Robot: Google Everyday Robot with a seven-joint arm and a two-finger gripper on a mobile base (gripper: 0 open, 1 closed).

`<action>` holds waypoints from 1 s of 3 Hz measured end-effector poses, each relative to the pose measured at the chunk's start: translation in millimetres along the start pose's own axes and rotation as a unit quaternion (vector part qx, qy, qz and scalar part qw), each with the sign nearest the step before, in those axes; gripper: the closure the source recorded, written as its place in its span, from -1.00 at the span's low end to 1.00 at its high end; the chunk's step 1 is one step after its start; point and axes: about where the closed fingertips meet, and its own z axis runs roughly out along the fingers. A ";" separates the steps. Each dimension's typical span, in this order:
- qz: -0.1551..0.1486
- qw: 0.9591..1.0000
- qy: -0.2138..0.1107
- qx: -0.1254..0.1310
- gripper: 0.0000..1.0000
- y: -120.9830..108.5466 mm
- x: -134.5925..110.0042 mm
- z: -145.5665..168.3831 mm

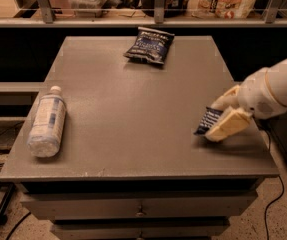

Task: Move rxbar blueberry near blue chip bag

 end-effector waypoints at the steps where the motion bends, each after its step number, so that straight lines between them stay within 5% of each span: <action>1: -0.016 0.999 -0.028 0.013 1.00 -32.2 -33.6 -17.2; 2: -0.036 0.997 -0.055 0.042 1.00 -68.9 -71.1 -36.2; 3: -0.040 0.996 -0.065 0.054 1.00 -77.7 -83.3 -44.9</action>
Offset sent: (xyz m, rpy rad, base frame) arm 0.1136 0.0148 0.1357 0.0812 -0.2554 0.0324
